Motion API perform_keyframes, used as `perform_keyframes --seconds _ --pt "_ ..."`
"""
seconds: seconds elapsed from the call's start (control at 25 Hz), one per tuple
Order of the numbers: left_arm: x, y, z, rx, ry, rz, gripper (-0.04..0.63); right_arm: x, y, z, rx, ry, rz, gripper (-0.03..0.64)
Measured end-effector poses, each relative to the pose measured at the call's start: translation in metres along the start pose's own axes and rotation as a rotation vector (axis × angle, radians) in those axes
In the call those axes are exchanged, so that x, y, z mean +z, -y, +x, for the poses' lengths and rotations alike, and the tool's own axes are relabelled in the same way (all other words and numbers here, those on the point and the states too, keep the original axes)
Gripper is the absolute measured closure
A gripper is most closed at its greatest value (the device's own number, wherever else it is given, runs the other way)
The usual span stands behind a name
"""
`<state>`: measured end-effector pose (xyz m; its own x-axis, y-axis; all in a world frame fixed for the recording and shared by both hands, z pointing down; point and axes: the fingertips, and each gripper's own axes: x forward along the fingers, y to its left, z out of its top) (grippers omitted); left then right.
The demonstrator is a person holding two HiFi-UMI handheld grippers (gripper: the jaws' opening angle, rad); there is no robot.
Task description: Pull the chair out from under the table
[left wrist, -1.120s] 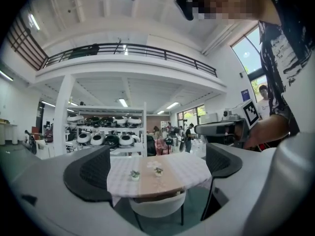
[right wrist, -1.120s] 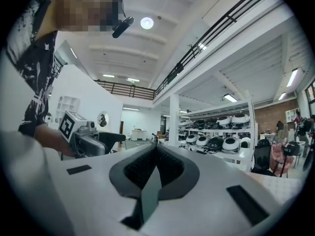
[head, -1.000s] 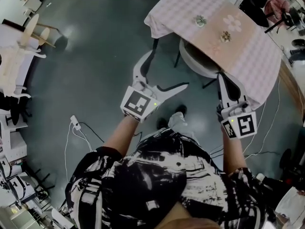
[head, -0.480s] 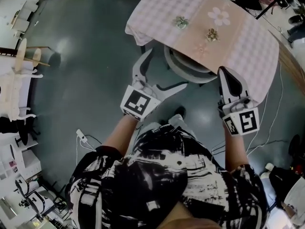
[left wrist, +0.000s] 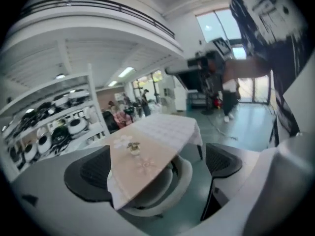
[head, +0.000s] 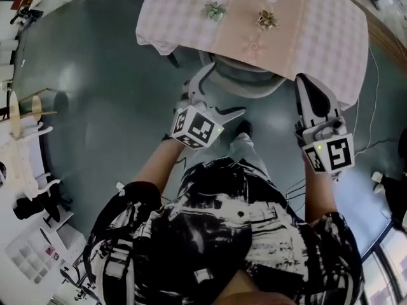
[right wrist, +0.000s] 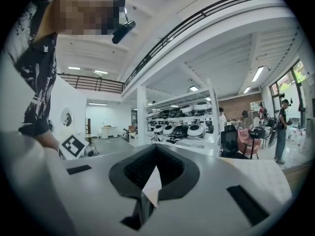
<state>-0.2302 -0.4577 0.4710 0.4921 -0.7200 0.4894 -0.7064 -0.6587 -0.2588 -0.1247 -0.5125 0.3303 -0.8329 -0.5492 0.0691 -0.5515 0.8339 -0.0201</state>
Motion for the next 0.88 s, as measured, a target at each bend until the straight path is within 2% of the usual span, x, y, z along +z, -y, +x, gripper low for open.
perform_keyframes --seconds 0.16,0.24,0.32,0.44,0.68,0.8,0.88 --pt "-0.077 0.048 0.063 -0.242 -0.198 0.364 0.025 -0.022 0.009 -0.002 -0.091 -0.047 0.029 0.617" --pt "-0.115 0.069 0.092 -0.353 -0.279 0.467 0.025 -0.031 0.011 -0.001 -0.114 -0.062 0.038 0.617" --pt "-0.152 0.086 0.117 -0.454 -0.368 0.535 0.025 -0.039 0.013 0.0 -0.13 -0.073 0.046 0.617" --pt "-0.186 0.098 0.148 -0.523 -0.454 0.6 0.026 -0.05 0.017 0.001 -0.149 -0.089 0.06 0.617" --pt "-0.219 0.113 0.172 -0.609 -0.521 0.611 0.03 -0.067 0.022 -0.003 -0.176 -0.111 0.083 0.617" --pt "-0.223 0.116 0.172 -0.621 -0.531 0.61 0.11 -0.073 0.023 -0.005 -0.18 -0.113 0.091 0.617" --pt "-0.229 0.115 0.172 -0.606 -0.541 0.648 0.245 -0.073 0.021 -0.004 -0.177 -0.113 0.09 0.617"
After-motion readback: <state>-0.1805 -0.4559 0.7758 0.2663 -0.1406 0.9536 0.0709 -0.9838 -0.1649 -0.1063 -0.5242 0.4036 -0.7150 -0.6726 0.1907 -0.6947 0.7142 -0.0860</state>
